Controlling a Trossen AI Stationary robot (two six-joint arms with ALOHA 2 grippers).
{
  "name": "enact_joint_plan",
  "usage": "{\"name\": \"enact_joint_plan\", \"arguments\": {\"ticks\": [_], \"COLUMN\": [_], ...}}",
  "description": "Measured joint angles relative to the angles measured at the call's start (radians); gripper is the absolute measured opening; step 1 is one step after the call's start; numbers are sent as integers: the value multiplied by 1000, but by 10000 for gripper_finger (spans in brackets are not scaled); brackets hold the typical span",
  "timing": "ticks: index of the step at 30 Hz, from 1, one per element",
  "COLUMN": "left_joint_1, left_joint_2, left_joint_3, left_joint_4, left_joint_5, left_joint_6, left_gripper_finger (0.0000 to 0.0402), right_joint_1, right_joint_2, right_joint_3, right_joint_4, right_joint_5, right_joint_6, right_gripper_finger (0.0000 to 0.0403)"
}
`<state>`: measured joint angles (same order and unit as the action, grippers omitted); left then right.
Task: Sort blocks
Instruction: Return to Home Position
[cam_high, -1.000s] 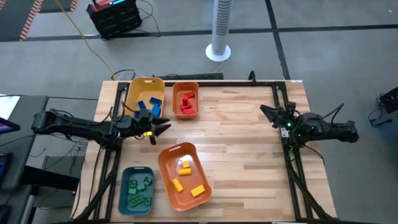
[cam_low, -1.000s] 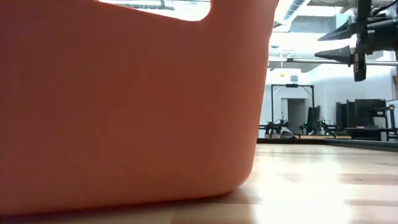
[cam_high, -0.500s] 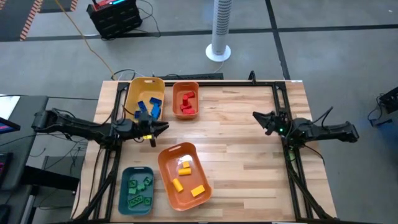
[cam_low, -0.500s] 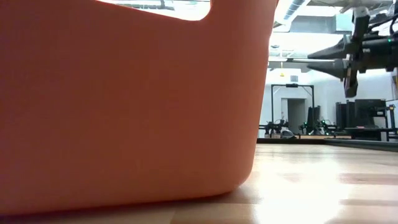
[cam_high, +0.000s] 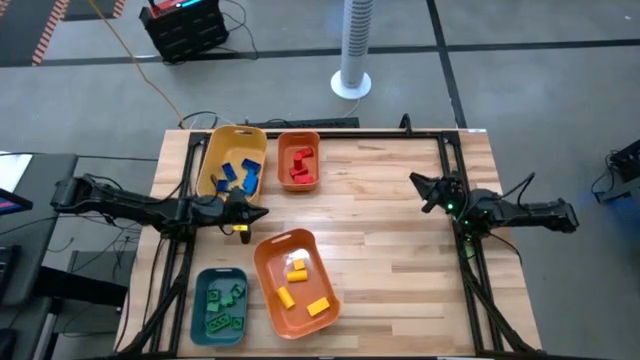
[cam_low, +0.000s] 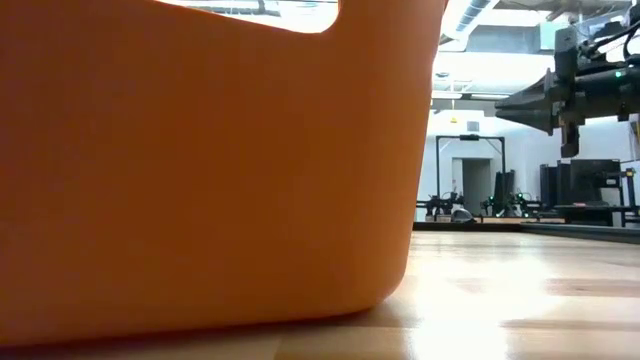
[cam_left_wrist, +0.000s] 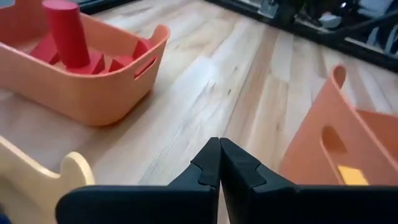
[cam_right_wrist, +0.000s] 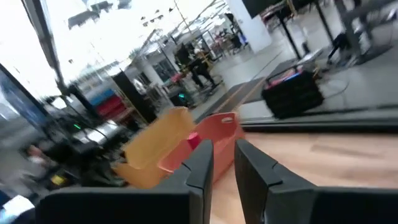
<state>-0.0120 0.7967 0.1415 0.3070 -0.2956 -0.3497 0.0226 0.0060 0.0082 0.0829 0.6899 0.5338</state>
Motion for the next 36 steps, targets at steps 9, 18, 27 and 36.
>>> {"name": "enact_joint_plan", "arguments": {"ticks": [9, 18, 27, 36], "left_joint_1": [2, -7, -54, -103], "left_joint_2": [0, -6, -6, -7], "left_joint_3": [0, 15, 14, 16], "left_joint_4": [-50, 83, 106, -49], "left_joint_5": [-75, -74, 185, 242], "left_joint_6": [18, 180, 203, 56], "left_gripper_finger": [1, 1, 1, 0], "right_joint_1": [-20, -19, -19, -19], "right_joint_2": [1, 0, 1, 0], "right_joint_3": [0, -1, -1, -1], "right_joint_4": [-4, -6, -7, -7], "right_joint_5": [0, 0, 0, 0], "right_joint_6": [-461, -820, -823, -823], "right_gripper_finger": [76, 76, 76, 76]}}
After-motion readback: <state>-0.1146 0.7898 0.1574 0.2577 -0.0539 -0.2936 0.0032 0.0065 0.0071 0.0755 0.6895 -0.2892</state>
